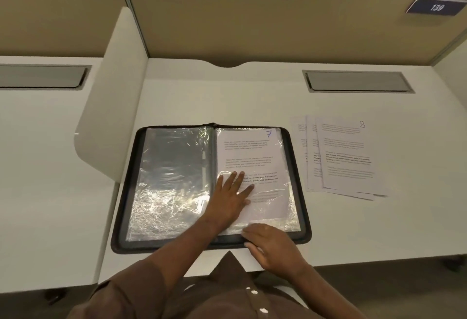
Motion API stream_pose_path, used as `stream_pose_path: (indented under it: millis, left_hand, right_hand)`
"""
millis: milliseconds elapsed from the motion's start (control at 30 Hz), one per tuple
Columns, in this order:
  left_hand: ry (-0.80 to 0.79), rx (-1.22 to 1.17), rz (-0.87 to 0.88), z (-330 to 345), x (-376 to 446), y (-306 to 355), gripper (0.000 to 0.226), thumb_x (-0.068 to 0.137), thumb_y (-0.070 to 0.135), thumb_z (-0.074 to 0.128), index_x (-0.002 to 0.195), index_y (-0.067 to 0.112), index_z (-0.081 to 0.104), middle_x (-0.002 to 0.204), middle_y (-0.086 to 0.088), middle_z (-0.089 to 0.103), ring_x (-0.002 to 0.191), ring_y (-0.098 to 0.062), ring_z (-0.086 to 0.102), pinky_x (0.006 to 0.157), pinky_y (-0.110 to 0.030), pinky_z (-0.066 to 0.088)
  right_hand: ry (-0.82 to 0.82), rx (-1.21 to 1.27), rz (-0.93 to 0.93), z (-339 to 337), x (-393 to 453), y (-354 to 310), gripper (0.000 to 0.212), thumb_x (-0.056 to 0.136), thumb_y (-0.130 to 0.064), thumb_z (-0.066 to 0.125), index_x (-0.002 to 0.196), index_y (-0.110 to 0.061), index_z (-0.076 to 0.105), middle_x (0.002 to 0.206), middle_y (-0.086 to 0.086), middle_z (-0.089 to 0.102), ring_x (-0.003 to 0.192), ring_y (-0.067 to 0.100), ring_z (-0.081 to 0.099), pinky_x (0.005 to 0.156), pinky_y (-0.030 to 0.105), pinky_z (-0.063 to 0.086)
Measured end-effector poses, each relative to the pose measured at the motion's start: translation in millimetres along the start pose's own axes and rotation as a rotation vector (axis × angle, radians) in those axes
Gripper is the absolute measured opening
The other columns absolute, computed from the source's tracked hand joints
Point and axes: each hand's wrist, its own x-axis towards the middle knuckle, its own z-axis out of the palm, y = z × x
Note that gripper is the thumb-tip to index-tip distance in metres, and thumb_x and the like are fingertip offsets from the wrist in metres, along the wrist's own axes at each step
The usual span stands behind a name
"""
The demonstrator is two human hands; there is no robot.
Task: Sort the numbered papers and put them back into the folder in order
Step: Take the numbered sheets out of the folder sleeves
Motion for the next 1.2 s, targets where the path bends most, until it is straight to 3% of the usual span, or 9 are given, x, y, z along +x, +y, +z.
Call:
stream_pose_path:
  millis: [100,167,267,367,500,633,767,1000,1200]
  left_hand:
    - [0.033,-0.022,0.024,1,-2,-2,0.049,0.097,0.041,0.064,0.143,0.031,0.055,0.155,-0.014,0.044,0.142,-0.036,0.043,0.113,-0.061,0.033]
    - [0.023,-0.050,0.022,1,-3,-3,0.045,0.104,0.042,0.047,0.148,0.032,0.048,0.159,-0.013,0.037,0.147,-0.035,0.035,0.118,-0.059,0.022]
    - [-0.050,-0.140,-0.015,-6,-4,-2,0.050,0.108,0.046,0.021,0.157,0.036,0.027,0.168,-0.007,0.010,0.156,-0.028,0.007,0.123,-0.050,-0.006]
    - [-0.054,-0.192,-0.028,-11,-6,-2,0.063,0.100,0.055,0.001,0.158,0.038,0.020,0.169,-0.004,0.004,0.156,-0.025,-0.001,0.122,-0.046,-0.014]
    - [-0.039,-0.202,-0.022,-10,-4,-4,0.066,0.101,0.059,-0.001,0.158,0.036,0.021,0.169,-0.004,0.007,0.156,-0.026,0.002,0.124,-0.050,-0.009]
    - [0.035,-0.116,-0.090,-10,3,-17,0.063,0.105,0.054,0.013,0.156,0.023,0.034,0.165,-0.012,0.024,0.153,-0.034,0.019,0.120,-0.063,0.018]
    - [0.032,-0.052,-0.224,-7,7,-44,0.069,0.103,0.057,0.014,0.158,0.017,0.022,0.167,-0.015,0.013,0.154,-0.036,0.011,0.120,-0.065,0.013]
    - [0.051,-0.086,-0.264,7,-3,-64,0.075,0.102,0.061,0.011,0.160,0.015,0.019,0.168,-0.012,0.010,0.156,-0.028,0.002,0.122,-0.062,0.007]
    - [0.078,-0.101,-0.263,10,-1,-65,0.076,0.102,0.062,0.010,0.161,0.015,0.018,0.168,-0.011,0.009,0.155,-0.027,0.001,0.123,-0.061,0.006]
  right_hand:
    - [-0.013,-0.137,-0.001,6,2,-2,0.046,0.102,-0.045,0.040,0.129,-0.022,0.069,0.134,-0.002,0.066,0.124,0.012,0.062,0.109,0.028,0.042]
    - [-0.002,-0.186,0.023,5,7,-4,0.052,0.105,-0.045,0.033,0.132,-0.017,0.067,0.138,0.002,0.064,0.129,0.016,0.059,0.112,0.031,0.035]
    - [-0.083,-0.228,0.069,4,15,-8,0.062,0.107,-0.050,0.021,0.139,-0.015,0.061,0.145,0.005,0.058,0.135,0.019,0.054,0.119,0.038,0.031]
    - [-0.204,-0.246,0.147,9,21,-13,0.069,0.105,-0.059,0.025,0.153,-0.012,0.041,0.159,0.010,0.038,0.149,0.024,0.034,0.122,0.048,0.017]
    - [-0.263,-0.265,0.282,13,32,-17,0.082,0.099,-0.070,0.024,0.157,-0.013,0.031,0.161,0.012,0.034,0.151,0.028,0.027,0.121,0.058,0.009]
    - [-0.272,-0.307,0.190,14,20,-7,0.076,0.101,-0.066,0.028,0.155,-0.013,0.038,0.162,0.011,0.035,0.152,0.026,0.027,0.123,0.059,0.001]
    - [-0.176,-0.376,0.035,8,2,6,0.063,0.099,-0.055,0.042,0.143,-0.012,0.054,0.145,0.010,0.056,0.135,0.029,0.053,0.119,0.060,0.016]
    - [-0.104,-0.407,-0.034,2,7,14,0.052,0.085,-0.041,0.077,0.129,-0.015,0.066,0.132,0.006,0.065,0.125,0.028,0.060,0.118,0.060,0.019]
    - [-0.039,-0.348,-0.085,-5,13,14,0.036,0.080,-0.025,0.082,0.115,-0.019,0.074,0.114,0.001,0.072,0.112,0.023,0.065,0.119,0.057,0.022]
